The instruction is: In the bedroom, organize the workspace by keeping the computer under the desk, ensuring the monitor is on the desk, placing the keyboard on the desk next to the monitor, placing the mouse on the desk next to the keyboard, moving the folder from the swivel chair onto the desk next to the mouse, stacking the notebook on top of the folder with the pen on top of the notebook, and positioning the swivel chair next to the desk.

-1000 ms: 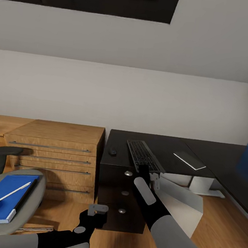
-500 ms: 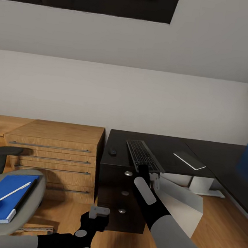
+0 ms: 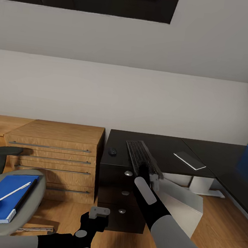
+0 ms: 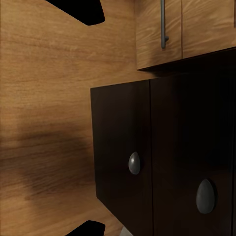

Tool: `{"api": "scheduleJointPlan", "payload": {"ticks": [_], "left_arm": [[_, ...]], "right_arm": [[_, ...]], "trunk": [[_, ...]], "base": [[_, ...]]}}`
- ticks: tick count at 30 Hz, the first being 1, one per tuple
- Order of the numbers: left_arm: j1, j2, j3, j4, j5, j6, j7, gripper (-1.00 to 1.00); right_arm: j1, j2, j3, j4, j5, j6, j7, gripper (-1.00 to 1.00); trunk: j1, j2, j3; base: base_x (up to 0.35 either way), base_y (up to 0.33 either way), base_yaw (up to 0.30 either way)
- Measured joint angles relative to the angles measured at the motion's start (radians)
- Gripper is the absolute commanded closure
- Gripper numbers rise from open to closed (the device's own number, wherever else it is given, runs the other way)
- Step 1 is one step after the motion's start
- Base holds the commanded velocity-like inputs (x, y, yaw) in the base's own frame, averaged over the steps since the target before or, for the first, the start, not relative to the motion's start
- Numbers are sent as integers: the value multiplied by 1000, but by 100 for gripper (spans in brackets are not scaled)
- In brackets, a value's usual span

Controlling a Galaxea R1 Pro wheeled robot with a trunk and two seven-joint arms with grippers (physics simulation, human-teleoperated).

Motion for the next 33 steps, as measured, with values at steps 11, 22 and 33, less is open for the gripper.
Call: {"api": "scheduleJointPlan", "payload": {"ticks": [11,22,33], "left_arm": [[0,0,-1,0,0,0,-1,-100],[0,0,-1,0,0,0,0,-100],[0,0,0,0,2,0,0,-100]], "right_arm": [[0,0,0,-2,0,-2,1,-100],[0,0,0,-2,0,-2,1,-100],[0,0,-5,-2,2,-3,1,-100]], "trunk": [[0,0,0],[0,0,0],[0,0,0]], "base": [[0,0,0],[0,0,0],[-35,-47,0]]}}
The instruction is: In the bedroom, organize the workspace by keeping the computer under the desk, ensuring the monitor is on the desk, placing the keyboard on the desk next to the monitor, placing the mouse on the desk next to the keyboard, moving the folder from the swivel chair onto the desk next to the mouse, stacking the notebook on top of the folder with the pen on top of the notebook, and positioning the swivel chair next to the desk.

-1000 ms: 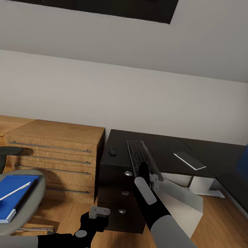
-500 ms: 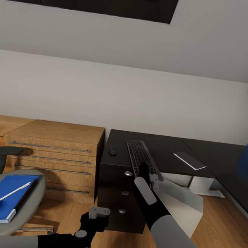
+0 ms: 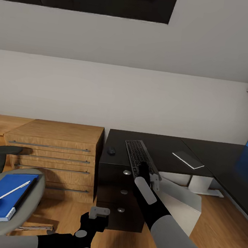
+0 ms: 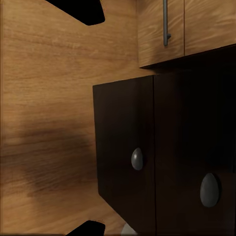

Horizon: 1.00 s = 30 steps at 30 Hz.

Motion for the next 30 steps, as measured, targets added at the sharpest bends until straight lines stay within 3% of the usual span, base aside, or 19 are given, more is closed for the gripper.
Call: {"api": "scheduleJointPlan", "payload": {"ticks": [13,14,16,19,30], "left_arm": [[0,3,1,0,12,0,0,-100],[0,3,1,0,13,0,0,-100],[0,4,1,0,14,0,0,-100],[0,4,1,0,14,0,0,-100],[0,8,2,0,15,0,0,-100]], "right_arm": [[0,-10,-31,3,1,-1,0,-100],[0,-21,-87,2,3,-1,-11,-100],[0,-29,-140,2,3,0,-22,-100],[0,-45,-186,1,4,0,-30,-100],[0,-95,-209,-5,3,0,-34,-100]], "trunk": [[0,0,0],[0,0,0],[0,0,0],[0,0,0],[0,0,0]], "base": [[-9,-12,0],[0,0,0],[0,0,0],[0,0,0],[0,0,0]]}}
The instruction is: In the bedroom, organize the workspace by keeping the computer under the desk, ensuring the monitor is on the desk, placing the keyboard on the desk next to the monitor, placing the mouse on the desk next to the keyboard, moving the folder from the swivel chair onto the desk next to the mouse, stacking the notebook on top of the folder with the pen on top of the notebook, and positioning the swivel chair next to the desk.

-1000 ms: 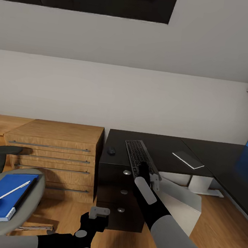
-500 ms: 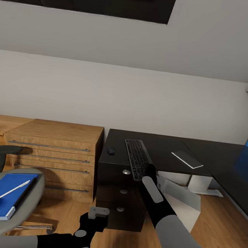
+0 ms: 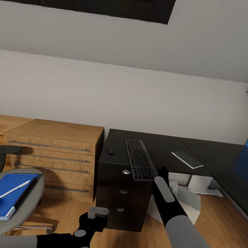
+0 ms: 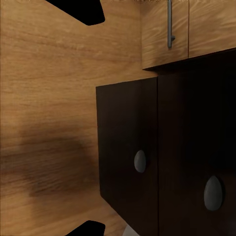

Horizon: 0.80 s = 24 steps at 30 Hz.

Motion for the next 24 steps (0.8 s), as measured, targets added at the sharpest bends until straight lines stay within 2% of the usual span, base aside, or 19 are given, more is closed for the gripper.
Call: {"api": "scheduleJointPlan", "payload": {"ticks": [5,9,14,15,21,24], "left_arm": [[0,5,0,0,0,0,0,-100],[0,5,0,0,1,0,0,-100],[0,6,-1,1,2,0,0,-100],[0,6,0,1,2,0,0,-100],[0,5,0,1,11,0,0,-100],[0,5,0,2,21,0,0,-100]], "right_arm": [[0,-13,0,-6,2,-2,1,-100],[4,-20,5,-56,13,-3,3,-100],[63,-22,8,-163,78,-1,1,-100],[93,-22,9,-224,101,1,-1,-100],[178,-20,12,-374,122,6,-7,-100],[195,-19,12,-402,123,6,-17,-100]], "trunk": [[0,0,0],[0,0,0],[0,0,0],[0,0,0],[0,0,0],[-11,21,9]], "base": [[0,0,0],[0,0,0],[0,0,0],[0,0,0],[0,0,0],[0,0,0]]}}
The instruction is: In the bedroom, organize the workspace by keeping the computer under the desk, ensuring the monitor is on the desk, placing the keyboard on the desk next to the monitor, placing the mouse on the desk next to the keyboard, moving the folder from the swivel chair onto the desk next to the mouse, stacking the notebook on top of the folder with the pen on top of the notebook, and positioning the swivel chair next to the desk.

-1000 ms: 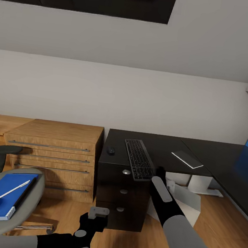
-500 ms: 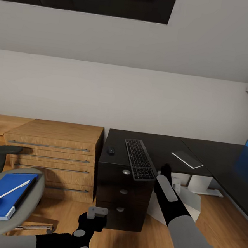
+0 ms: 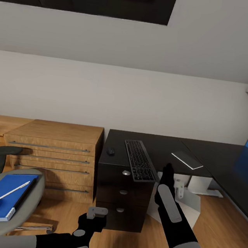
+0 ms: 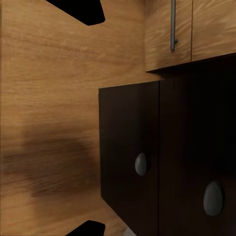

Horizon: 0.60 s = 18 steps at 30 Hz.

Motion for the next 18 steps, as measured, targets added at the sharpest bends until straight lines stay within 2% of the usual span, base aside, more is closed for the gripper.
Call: {"api": "scheduleJointPlan", "payload": {"ticks": [9,18], "left_arm": [[0,0,1,1,34,0,2,-100],[0,0,0,4,38,0,1,-100]], "right_arm": [[16,4,3,-24,3,1,-9,-100],[22,4,16,-26,6,-6,33,-100]], "trunk": [[-35,63,28],[-69,126,56]], "base": [[0,0,0],[0,0,0]]}}
